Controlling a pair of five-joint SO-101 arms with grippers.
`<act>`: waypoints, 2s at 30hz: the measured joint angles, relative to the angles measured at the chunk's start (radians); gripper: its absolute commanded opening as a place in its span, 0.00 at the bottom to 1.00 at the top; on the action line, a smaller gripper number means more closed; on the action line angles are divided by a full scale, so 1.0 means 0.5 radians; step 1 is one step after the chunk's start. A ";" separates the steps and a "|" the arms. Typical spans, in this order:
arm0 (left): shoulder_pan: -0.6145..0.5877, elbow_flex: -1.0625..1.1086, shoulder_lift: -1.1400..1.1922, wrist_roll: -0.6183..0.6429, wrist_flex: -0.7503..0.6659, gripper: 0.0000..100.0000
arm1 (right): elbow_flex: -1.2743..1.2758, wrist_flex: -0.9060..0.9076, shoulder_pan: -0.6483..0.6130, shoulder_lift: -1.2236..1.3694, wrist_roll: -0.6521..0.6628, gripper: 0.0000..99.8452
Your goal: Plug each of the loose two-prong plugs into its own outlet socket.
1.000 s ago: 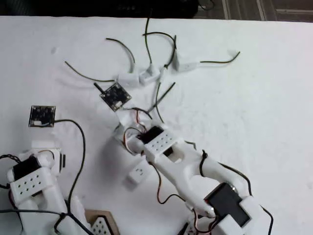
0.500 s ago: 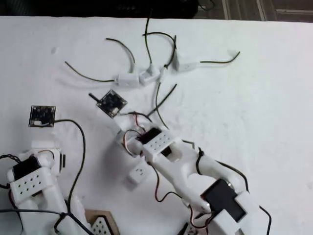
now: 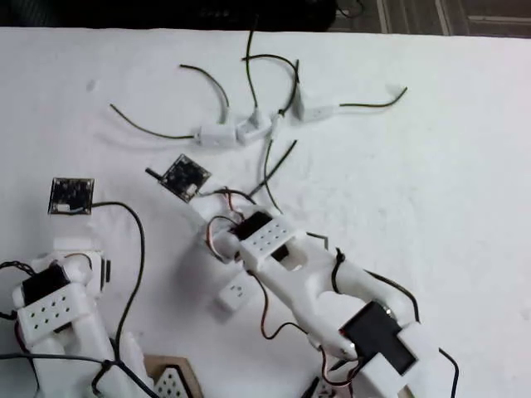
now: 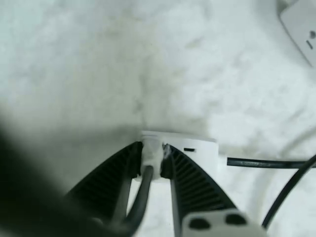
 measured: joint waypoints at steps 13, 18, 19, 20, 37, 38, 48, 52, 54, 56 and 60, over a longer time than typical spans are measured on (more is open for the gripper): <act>0.000 0.000 0.000 0.000 0.000 0.16 | -0.730 0.068 -0.187 0.147 -0.144 0.21; 0.000 0.031 -0.003 0.000 0.000 0.16 | -1.065 0.258 -0.163 0.350 -0.245 0.36; 0.000 0.034 -0.006 0.000 0.000 0.16 | -1.117 0.319 -0.147 0.353 -0.252 0.36; 0.000 0.034 -0.012 0.000 0.000 0.16 | -1.166 0.384 -0.129 0.350 -0.255 0.36; 0.000 0.034 -0.012 0.000 0.000 0.16 | -1.307 0.957 0.709 0.356 -0.267 0.36; 0.000 0.034 -0.012 0.000 0.000 0.16 | -1.307 0.957 0.712 0.414 -0.273 0.36; 0.000 0.034 -0.012 0.000 0.000 0.16 | -1.323 0.684 0.697 0.933 -0.273 0.31; 0.000 0.034 -0.012 0.000 0.000 0.16 | -1.347 0.654 0.694 0.991 -0.273 0.19; 0.000 0.034 -0.012 0.000 0.000 0.16 | -1.347 0.647 0.700 0.997 -0.273 0.12; 0.000 0.034 -0.012 0.000 0.000 0.16 | -1.359 0.638 0.715 1.000 -0.270 0.05; 0.000 0.034 -0.012 0.000 0.000 0.16 | -1.378 0.611 0.733 0.997 -0.270 0.02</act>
